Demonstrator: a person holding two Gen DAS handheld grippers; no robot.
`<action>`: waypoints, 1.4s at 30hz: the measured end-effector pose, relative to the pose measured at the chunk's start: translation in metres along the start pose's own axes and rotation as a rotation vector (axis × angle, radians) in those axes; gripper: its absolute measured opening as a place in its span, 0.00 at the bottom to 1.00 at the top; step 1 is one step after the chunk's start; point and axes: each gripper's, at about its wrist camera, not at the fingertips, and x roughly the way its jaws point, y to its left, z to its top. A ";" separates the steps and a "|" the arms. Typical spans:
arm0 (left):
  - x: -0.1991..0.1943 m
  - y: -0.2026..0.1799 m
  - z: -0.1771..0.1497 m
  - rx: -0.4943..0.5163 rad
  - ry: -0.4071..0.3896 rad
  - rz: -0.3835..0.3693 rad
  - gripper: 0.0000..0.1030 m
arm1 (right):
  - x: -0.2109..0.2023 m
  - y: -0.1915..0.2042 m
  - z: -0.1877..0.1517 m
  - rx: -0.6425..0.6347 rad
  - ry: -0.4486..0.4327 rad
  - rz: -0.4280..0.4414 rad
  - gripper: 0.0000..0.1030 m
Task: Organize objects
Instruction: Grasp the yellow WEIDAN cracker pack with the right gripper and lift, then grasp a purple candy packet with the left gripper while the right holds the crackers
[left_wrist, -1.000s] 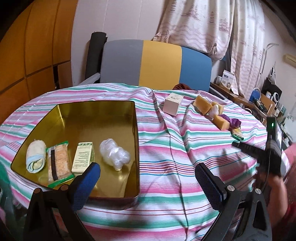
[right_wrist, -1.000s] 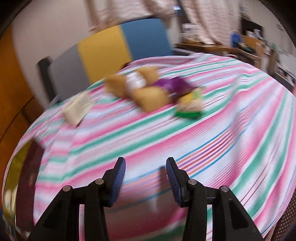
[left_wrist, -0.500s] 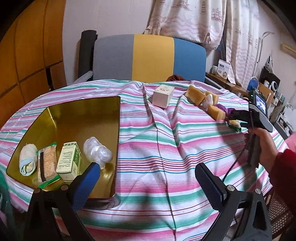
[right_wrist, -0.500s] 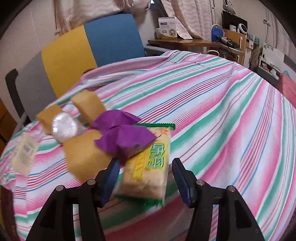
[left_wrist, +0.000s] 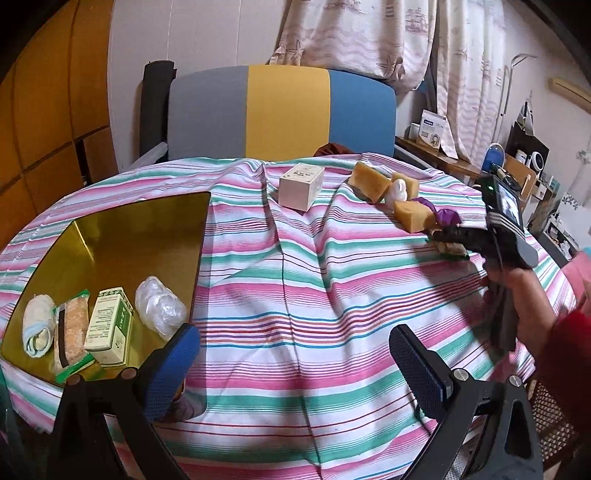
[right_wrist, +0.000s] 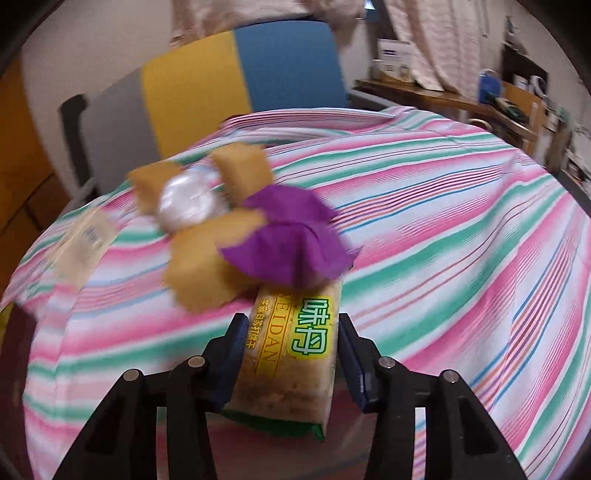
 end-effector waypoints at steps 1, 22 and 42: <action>0.001 0.000 0.000 -0.004 0.004 -0.003 1.00 | -0.004 0.003 -0.005 -0.016 -0.003 0.020 0.46; 0.056 -0.068 0.057 0.049 0.019 -0.080 1.00 | -0.024 -0.008 -0.027 -0.031 -0.003 -0.002 0.55; 0.159 -0.180 0.099 0.211 0.071 -0.201 1.00 | -0.065 -0.092 -0.061 0.399 -0.238 -0.109 0.48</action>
